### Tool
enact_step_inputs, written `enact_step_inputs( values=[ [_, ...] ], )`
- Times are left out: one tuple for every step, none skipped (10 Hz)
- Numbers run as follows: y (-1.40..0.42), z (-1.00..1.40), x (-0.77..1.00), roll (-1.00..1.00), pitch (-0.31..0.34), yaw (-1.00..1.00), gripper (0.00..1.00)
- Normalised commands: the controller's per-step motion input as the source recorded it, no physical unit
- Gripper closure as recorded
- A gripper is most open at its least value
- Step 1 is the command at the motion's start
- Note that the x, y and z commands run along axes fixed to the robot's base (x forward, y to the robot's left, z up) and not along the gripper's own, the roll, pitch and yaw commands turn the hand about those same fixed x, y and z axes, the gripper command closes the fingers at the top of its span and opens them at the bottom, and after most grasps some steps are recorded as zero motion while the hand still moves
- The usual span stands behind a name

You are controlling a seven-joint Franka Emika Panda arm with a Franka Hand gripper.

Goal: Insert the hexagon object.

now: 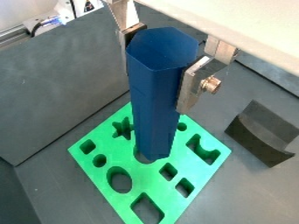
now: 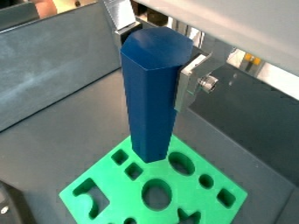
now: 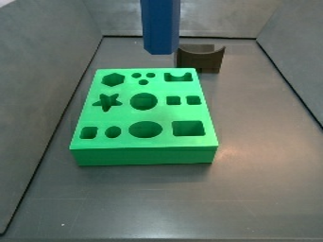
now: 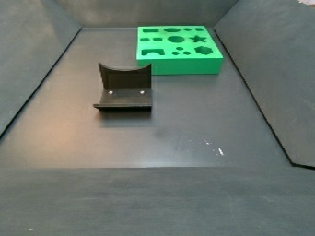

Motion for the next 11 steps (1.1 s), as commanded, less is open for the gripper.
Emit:
enact_step_inputs(
  values=[
    [0.94,0.0,-0.16,-0.07,0.041,0.0,1.0],
    [0.97,0.0,-0.12,-0.17,0.034,0.0,1.0],
    [0.96,0.0,-0.13,-0.19,0.02,0.0,1.0],
    [0.85,-0.17,-0.54,-0.05,0.013,-0.01,1.0],
    [0.31,-0.39,-0.6,0.0,0.0,-0.57,1.0],
    [0.12,-0.37,-0.49,0.0,-0.007,-0.8,1.0],
    [0.08,-0.37,-0.43,0.01,-0.02,-0.85,1.0],
    [0.12,-0.53,-0.43,0.0,-0.026,-0.84,1.0],
    [0.16,-0.56,-0.47,0.0,-0.023,-0.79,1.0],
    [0.18,-0.76,-0.55,-0.05,-0.046,-0.73,1.0],
    [0.17,-0.78,-0.61,-0.04,-0.097,-0.66,1.0]
  ],
)
